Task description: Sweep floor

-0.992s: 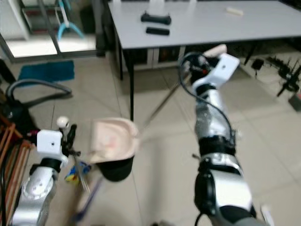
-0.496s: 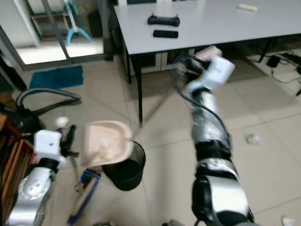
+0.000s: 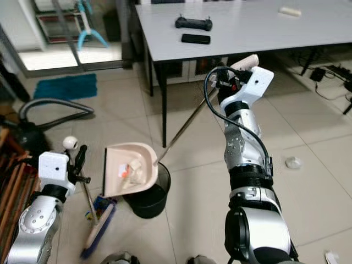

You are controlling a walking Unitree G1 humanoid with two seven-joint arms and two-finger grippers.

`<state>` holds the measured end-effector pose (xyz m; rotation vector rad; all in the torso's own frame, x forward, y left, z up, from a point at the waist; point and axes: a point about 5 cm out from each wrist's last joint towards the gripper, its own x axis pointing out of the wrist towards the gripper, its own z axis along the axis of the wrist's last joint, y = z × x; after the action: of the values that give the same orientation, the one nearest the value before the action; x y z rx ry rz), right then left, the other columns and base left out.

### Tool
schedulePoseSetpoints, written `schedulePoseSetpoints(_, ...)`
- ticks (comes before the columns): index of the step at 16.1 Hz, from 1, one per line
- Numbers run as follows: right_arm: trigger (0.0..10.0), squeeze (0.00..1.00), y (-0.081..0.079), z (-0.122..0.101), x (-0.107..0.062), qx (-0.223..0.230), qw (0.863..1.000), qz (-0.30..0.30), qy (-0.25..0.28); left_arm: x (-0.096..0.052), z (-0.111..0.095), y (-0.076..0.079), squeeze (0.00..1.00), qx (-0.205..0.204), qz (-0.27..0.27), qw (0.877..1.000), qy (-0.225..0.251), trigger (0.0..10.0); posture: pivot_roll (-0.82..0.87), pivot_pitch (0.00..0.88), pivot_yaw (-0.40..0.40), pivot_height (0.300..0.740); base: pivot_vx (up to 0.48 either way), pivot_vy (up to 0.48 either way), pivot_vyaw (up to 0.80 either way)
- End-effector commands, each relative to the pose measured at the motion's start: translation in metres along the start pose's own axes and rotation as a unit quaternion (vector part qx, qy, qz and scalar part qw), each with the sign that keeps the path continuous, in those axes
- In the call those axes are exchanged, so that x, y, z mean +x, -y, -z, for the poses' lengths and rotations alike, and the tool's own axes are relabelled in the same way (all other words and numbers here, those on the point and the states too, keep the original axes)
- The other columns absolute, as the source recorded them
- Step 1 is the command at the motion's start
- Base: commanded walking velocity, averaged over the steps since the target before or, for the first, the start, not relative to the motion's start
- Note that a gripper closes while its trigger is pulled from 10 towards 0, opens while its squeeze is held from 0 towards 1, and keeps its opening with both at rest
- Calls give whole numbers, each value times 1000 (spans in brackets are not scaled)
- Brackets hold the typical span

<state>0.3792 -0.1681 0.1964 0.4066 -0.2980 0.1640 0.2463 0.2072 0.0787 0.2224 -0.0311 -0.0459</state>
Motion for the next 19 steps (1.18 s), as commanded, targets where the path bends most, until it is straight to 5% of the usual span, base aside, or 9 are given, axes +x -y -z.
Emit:
schedulePoseSetpoints(1, 10000, 0, -6, -11, 5, 5, 1000, -18, 20, 3, -12, -2, 0, 12, -2, 1000, 29, 10000, 113, 94, 28, 740, 0, -450, 587)
schedulePoseSetpoints(5, 10000, 0, -11, -11, 7, 10, 999, -25, 19, 3, -12, -2, 0, 16, -3, 999, 28, 10000, 111, 98, 22, 740, 0, -443, 547)
schedulePoseSetpoints(11, 10000, 0, -8, -15, 9, 11, 1000, -20, 22, 4, -11, -4, 0, -18, -9, 1000, 23, 10000, 110, 95, 9, 740, 0, 80, 0)
schedulePoseSetpoints(19, 10000, 0, -9, -18, 14, 13, 999, -20, 26, 6, -13, -6, 0, -8, -13, 1000, 28, 10000, 120, 91, -1, 740, 0, 120, 0)
